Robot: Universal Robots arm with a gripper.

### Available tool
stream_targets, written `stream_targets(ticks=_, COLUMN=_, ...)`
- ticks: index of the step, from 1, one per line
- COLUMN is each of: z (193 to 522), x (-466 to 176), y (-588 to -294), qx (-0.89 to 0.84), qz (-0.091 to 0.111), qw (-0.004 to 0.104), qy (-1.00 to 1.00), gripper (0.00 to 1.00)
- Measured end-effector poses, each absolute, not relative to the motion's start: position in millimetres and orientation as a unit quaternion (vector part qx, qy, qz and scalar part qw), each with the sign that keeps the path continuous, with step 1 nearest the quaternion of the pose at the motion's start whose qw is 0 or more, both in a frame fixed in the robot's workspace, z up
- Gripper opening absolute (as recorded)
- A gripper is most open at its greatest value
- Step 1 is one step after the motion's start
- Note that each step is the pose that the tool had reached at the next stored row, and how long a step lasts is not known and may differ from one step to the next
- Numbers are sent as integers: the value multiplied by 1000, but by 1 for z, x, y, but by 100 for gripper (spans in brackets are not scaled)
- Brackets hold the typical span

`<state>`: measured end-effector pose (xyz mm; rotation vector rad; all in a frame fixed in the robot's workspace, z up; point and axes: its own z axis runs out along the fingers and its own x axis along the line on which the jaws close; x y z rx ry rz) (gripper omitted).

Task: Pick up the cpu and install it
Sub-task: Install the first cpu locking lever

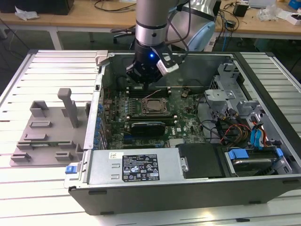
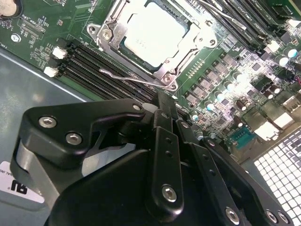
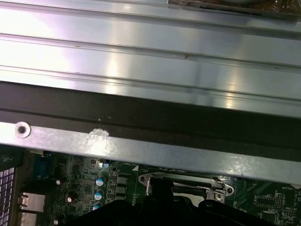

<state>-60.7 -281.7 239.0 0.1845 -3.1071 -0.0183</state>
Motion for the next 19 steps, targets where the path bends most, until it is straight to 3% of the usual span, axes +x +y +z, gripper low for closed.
stream_targets(ticks=19, z=222, x=-59, y=-282, qx=59, qz=-7, qw=15, qy=-998, gripper=11)
